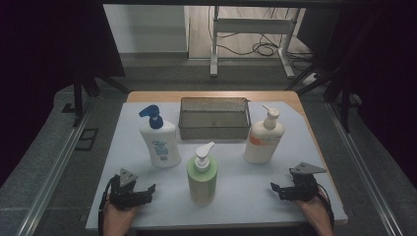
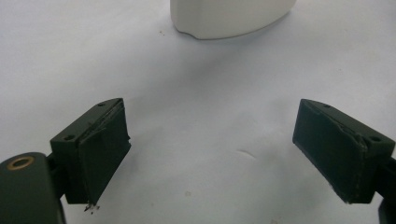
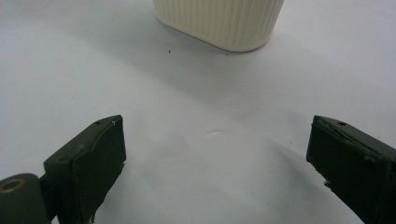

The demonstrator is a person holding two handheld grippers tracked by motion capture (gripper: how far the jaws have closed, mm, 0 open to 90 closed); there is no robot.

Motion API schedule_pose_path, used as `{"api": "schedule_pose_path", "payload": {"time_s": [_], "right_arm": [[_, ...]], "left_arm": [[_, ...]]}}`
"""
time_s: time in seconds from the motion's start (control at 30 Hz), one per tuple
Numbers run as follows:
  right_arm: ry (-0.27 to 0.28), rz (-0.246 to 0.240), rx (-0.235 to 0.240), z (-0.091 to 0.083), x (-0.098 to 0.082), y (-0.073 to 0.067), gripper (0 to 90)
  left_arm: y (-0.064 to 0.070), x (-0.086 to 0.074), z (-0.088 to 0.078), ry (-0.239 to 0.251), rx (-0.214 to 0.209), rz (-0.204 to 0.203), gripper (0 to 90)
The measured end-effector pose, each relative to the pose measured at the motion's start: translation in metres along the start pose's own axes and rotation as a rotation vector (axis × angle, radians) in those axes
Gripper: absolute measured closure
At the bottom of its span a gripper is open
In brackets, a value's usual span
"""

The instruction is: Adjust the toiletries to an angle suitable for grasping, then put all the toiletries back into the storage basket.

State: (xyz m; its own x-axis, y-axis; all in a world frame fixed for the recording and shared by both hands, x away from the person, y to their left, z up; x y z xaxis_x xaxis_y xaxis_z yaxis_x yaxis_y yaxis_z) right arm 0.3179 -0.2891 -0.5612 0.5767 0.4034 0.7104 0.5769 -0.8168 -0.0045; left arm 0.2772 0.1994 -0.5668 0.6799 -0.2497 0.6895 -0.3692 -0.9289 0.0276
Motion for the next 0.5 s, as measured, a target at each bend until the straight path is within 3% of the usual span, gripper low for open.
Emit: {"api": "schedule_pose_path", "payload": {"time_s": [0.37, 0.5], "right_arm": [[0.016, 0.001, 0.008, -0.0028, 0.0017, 0.0018, 5.3], [0.034, -0.003, 0.013, -0.0055, 0.0036, 0.0037, 5.6]], "left_arm": [[0.0008, -0.0019, 0.0042, -0.019, -0.008, 0.003, 10.6], [0.0017, -0.0033, 0.0080, -0.052, -0.012, 0.015, 10.8]]}}
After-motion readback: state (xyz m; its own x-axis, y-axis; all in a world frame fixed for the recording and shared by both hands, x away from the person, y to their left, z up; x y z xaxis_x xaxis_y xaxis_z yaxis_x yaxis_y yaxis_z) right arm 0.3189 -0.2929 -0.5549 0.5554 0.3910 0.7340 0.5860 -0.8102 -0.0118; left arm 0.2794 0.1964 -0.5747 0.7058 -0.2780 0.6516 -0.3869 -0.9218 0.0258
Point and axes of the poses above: each handheld gripper's, and its own axes: z roughly forward along the jaws, x roughly out of its top, y roughly to its right, the point moved 7 cm from there along z, roughly forward along the jaws, and after that the axes turned 2 degrees about -y, right-handed, at the moved point
